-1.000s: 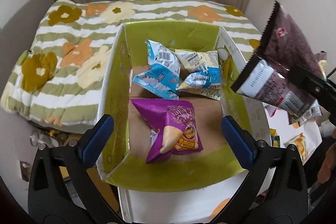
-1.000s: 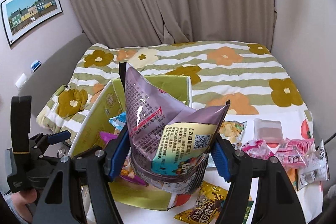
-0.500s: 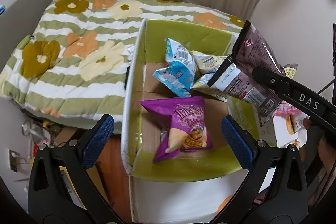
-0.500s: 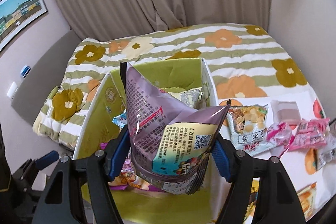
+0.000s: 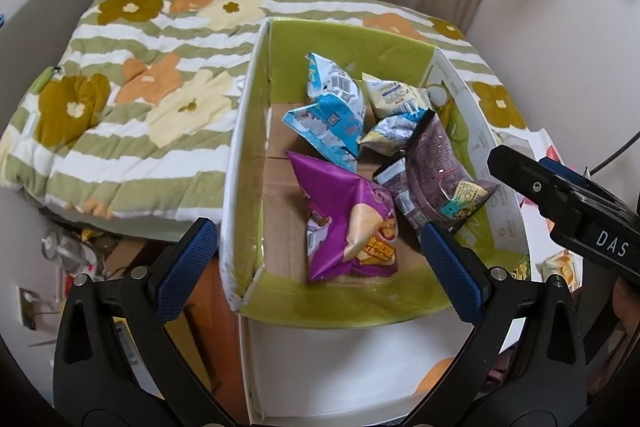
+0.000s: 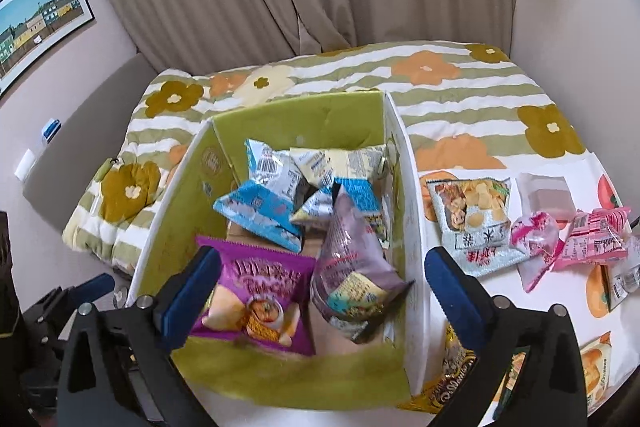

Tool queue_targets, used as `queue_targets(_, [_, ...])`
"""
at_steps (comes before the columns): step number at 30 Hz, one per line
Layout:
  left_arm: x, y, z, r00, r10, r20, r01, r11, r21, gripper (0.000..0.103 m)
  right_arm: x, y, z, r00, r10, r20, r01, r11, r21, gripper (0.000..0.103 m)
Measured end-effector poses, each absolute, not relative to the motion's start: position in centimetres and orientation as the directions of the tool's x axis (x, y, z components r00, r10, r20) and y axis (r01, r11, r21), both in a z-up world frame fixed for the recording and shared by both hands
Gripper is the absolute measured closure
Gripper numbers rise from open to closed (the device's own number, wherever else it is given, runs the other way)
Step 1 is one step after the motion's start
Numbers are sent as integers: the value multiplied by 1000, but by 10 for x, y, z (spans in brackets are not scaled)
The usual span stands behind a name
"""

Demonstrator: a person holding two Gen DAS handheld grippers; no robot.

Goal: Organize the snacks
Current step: 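Withdraw both tools from the box and reach toward the remaining snacks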

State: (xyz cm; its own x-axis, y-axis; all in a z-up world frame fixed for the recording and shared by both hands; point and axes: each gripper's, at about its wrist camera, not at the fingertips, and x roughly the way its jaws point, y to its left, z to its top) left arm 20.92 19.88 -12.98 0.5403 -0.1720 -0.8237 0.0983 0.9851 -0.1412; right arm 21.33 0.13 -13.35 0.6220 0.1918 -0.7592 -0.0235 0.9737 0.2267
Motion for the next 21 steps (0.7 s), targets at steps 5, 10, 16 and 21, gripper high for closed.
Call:
queue_targets(5, [198,187,-119,569,-152,-809,89,988,-123,2,205,-7,-127,623,209,-754,-50,972,228,2])
queue_targets(10, [177,171,-103,598,-139,-789,73,990,-119,2,191,-19,-115,638,238,-733,-87,967,238,2])
queue_targets(16, [152,135,-89,628,-177,-758,79,983,-164,2,163,-48,-91,667,238,-706,-146,971,190,2])
queue_targets(21, [134,94,-80,649,-193,-736,102,981,-166,2,137,-92,-76,707,222,-672,-130,974,185,2])
